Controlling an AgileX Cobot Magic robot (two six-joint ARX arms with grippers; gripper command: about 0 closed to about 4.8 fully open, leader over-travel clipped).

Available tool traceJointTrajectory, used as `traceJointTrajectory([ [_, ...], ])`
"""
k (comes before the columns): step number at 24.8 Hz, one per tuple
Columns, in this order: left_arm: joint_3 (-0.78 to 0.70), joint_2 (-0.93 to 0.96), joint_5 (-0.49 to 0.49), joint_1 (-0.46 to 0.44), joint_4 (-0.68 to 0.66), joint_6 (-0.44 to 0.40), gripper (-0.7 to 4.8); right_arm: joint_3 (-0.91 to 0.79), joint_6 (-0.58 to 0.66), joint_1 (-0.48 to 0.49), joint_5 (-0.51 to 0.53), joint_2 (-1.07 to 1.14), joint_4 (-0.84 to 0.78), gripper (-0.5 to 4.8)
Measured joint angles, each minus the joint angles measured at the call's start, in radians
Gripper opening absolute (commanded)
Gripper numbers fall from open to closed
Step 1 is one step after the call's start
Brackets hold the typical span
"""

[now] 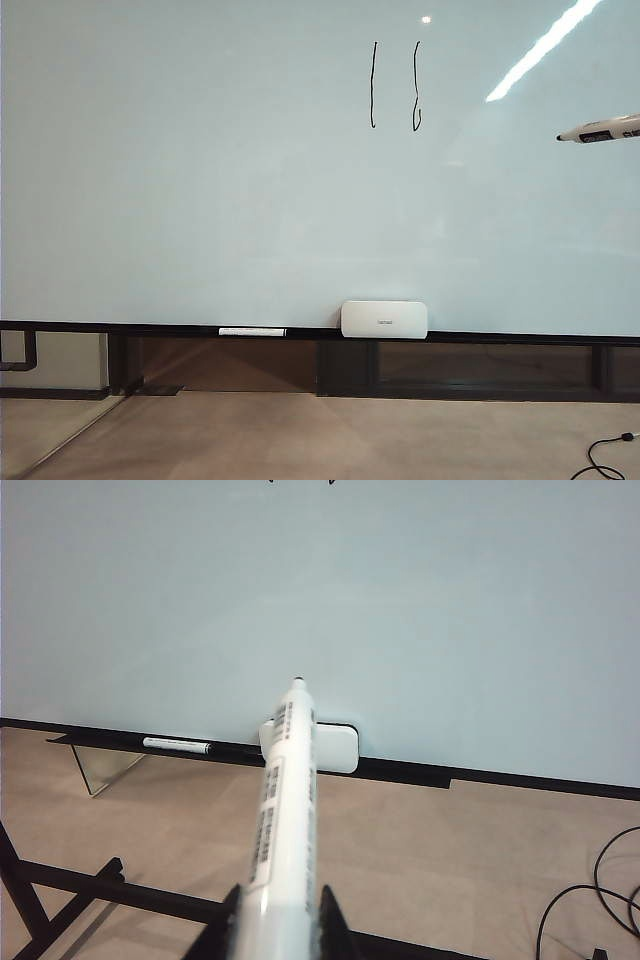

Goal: Reach to the right to find the marker pen, pick it up, and write the number 11 on the whiteboard.

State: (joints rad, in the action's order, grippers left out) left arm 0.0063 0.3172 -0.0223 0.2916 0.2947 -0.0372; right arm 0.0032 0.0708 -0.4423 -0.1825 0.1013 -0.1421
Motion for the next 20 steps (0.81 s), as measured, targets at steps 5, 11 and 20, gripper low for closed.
traceJointTrajectory([
  [5,0.0,0.0,0.007,0.0,0.0,0.0,-0.05,0.0,-0.015,0.0,0.0,0.0,0.002,0.04],
  [11,0.0,0.0,0.019,0.0,0.0,0.0,-0.05,0.0,-0.035,0.0,0.0,0.0,0.003,0.35],
  [20,0.0,0.0,0.019,0.0,0.0,0.0,-0.05,0.0,-0.035,0.0,0.0,0.0,0.023,0.31],
])
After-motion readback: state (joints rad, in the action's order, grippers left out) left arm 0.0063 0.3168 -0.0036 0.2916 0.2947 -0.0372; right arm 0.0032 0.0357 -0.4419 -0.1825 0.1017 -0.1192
